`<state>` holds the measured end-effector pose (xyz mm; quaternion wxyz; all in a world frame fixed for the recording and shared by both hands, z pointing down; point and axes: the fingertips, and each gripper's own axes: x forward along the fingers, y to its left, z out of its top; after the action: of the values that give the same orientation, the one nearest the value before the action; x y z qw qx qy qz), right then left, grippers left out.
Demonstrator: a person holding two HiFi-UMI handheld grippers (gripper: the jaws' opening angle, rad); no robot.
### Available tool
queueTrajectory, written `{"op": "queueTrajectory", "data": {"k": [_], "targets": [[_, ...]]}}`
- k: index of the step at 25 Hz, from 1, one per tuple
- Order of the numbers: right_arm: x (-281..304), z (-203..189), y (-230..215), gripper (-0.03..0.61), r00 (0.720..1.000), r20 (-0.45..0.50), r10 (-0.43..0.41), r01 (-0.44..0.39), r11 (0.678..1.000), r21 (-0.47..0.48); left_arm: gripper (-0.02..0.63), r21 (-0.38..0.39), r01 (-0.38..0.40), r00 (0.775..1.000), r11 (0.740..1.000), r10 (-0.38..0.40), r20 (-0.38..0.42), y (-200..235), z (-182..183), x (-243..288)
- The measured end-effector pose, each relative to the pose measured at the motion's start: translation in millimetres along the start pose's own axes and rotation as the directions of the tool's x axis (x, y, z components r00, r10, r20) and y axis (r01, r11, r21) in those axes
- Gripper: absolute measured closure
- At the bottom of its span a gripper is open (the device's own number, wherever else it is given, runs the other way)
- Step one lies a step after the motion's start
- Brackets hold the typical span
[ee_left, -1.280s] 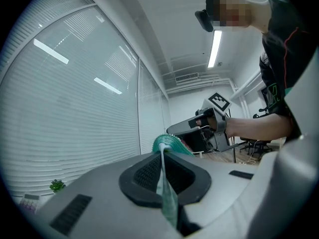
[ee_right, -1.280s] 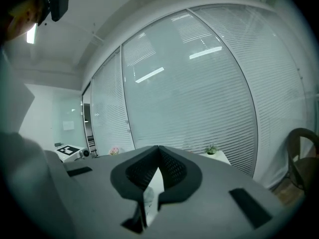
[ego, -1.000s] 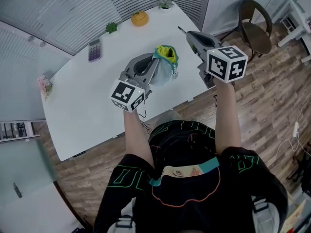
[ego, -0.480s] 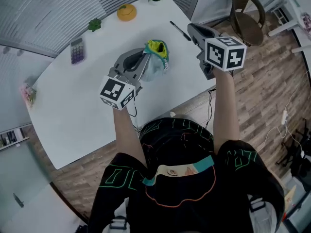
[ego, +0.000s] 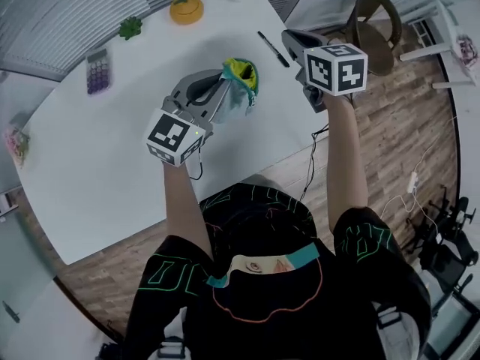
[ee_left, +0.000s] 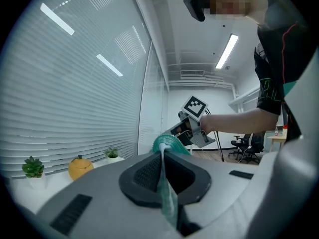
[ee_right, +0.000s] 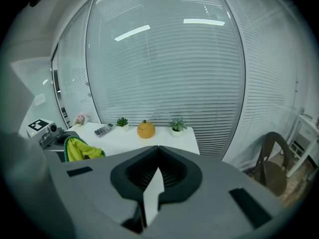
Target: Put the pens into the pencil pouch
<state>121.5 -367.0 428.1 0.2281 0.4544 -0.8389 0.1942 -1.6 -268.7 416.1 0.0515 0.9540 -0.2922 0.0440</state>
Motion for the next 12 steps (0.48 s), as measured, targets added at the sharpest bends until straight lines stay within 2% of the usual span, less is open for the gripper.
{"op": "queueTrajectory", "data": {"k": [12], "targets": [[68.0,-16.6,-5.9,0.575,0.975,-0.220,0.018,-0.038,0.996,-0.086,0.609,-0.011,-0.007,1.000,1.000,0.007,-0.013,34.7,-12.2,2.4]]}}
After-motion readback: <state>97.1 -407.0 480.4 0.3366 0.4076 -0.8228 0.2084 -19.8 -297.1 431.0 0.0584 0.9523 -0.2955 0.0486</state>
